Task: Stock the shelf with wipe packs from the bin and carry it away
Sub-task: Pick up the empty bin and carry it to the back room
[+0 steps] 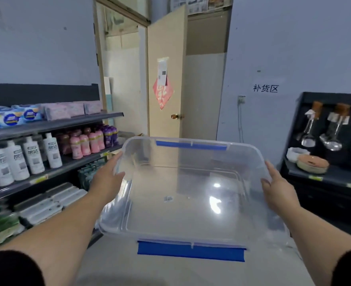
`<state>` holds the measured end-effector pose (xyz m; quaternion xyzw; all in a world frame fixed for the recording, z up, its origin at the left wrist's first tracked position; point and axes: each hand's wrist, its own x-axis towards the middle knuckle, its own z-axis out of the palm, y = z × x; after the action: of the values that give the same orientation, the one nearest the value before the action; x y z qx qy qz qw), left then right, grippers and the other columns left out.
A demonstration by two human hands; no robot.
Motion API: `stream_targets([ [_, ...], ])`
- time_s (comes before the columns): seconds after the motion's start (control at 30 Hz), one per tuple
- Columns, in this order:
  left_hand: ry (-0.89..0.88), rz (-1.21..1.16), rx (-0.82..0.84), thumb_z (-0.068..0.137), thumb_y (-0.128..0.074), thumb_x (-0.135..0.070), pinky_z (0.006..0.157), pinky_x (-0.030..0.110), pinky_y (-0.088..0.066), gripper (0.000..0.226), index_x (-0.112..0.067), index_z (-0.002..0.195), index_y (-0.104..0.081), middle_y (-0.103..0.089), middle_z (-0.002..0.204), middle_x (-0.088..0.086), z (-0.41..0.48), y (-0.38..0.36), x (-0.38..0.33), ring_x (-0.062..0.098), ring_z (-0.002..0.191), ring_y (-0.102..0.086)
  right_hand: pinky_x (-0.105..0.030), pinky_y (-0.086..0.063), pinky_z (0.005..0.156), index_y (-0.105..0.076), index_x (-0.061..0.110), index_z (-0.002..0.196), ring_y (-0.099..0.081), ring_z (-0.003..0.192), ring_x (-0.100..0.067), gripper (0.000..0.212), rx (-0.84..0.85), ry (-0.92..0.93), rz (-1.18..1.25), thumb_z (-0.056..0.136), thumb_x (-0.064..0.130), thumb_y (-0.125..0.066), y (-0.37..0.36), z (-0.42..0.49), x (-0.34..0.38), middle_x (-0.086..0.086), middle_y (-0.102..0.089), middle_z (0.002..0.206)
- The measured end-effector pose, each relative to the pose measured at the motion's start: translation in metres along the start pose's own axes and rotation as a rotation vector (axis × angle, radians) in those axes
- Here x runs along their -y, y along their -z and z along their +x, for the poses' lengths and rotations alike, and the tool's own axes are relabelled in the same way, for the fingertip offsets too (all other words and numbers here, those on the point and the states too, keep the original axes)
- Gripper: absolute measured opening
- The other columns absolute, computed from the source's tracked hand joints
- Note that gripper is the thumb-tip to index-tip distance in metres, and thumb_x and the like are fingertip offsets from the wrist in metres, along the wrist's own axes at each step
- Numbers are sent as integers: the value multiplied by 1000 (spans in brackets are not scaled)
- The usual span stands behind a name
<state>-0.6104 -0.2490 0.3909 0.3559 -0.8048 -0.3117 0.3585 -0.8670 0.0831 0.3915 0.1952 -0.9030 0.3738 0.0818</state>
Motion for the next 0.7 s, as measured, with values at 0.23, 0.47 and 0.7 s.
stream_targets([
  [0.23, -81, -162, 119, 93, -49, -5, 88, 28, -40, 60, -41, 140, -40, -49, 138, 0, 134, -73, -3, 15, 106, -46, -36, -51, 67, -36, 50, 138, -65, 76, -26, 53, -91, -172, 178, 93, 26, -49, -49, 106, -6, -6, -68, 102],
  [0.47, -97, -195, 214, 93, -51, -10, 82, 29, -42, 56, -44, 137, -40, -53, 129, -3, 260, -138, -14, 20, 105, -52, -44, -54, 82, -36, 51, 136, -65, 89, -27, 53, -183, -247, 262, 92, 25, -50, -94, 199, 1, -2, -66, 115],
  [0.7, -118, -202, 203, 93, -50, -3, 83, 30, -40, 55, -33, 138, -43, -53, 117, 1, 334, -237, -37, 18, 94, -50, -41, -53, 85, -36, 50, 138, -63, 95, -24, 52, -207, -270, 269, 93, 25, -47, -115, 297, -35, 1, -63, 120],
])
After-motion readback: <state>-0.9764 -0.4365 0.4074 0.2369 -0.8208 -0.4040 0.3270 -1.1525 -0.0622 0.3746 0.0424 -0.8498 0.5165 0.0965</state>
